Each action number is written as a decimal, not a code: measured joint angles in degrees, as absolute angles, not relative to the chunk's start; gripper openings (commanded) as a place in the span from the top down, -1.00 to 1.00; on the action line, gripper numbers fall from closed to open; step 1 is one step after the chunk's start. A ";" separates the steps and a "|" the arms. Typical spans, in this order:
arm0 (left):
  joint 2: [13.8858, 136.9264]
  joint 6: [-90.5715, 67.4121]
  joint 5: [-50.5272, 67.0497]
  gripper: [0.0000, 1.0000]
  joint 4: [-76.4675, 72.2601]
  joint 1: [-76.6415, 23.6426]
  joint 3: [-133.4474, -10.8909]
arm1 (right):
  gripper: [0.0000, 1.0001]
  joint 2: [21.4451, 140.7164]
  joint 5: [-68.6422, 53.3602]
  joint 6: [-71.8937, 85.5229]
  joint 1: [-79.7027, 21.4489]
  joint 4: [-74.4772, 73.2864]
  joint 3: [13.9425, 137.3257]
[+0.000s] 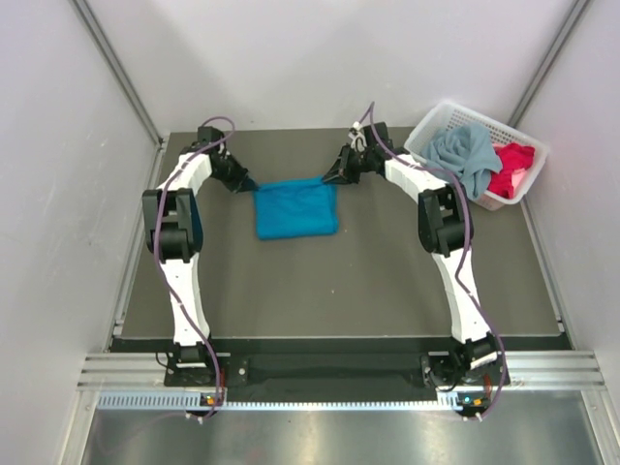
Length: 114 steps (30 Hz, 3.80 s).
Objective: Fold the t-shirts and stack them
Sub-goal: Fold the tshirt
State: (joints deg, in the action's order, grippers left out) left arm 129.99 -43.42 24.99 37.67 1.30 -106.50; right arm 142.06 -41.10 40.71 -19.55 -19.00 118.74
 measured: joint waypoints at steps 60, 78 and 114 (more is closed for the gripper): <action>110.43 -45.71 35.33 0.70 22.22 -6.76 -69.36 | 1.00 134.78 -49.01 30.59 -35.38 -26.59 107.33; 114.26 -35.09 38.52 0.69 24.51 1.69 -70.37 | 1.00 132.88 -53.47 26.55 -20.73 -25.52 91.61; 114.37 -31.62 44.42 0.60 28.69 4.34 -67.79 | 1.00 130.91 -49.80 28.29 -21.10 -23.81 90.41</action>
